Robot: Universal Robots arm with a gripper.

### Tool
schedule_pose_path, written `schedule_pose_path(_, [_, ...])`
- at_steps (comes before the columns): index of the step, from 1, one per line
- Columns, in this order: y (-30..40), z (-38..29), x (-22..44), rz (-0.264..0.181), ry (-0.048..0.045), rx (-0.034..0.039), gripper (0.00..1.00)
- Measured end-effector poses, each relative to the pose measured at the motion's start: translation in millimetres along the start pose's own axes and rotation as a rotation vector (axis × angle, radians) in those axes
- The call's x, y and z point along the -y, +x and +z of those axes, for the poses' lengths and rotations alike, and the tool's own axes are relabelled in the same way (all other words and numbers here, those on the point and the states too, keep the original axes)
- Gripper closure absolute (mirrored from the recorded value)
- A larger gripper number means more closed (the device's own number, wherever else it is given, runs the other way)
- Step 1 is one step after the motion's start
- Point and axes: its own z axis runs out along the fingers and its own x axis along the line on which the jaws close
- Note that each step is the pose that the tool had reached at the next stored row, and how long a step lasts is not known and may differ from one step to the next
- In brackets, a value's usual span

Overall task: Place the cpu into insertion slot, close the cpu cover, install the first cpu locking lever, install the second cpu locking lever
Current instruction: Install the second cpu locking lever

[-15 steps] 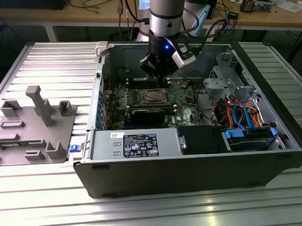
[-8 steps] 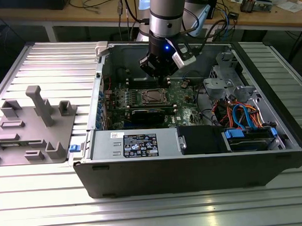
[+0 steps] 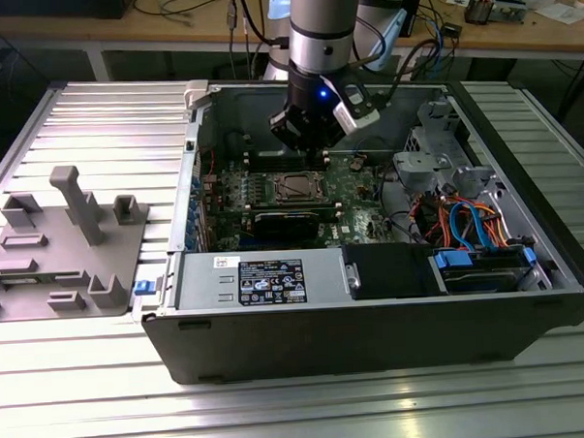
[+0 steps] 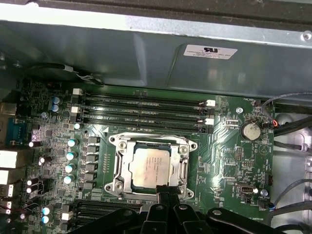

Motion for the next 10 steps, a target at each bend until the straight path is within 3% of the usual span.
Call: schedule_pose_path(10, [0.3, -0.2, 3.8, 0.0, -0.0004, 0.0, 0.89])
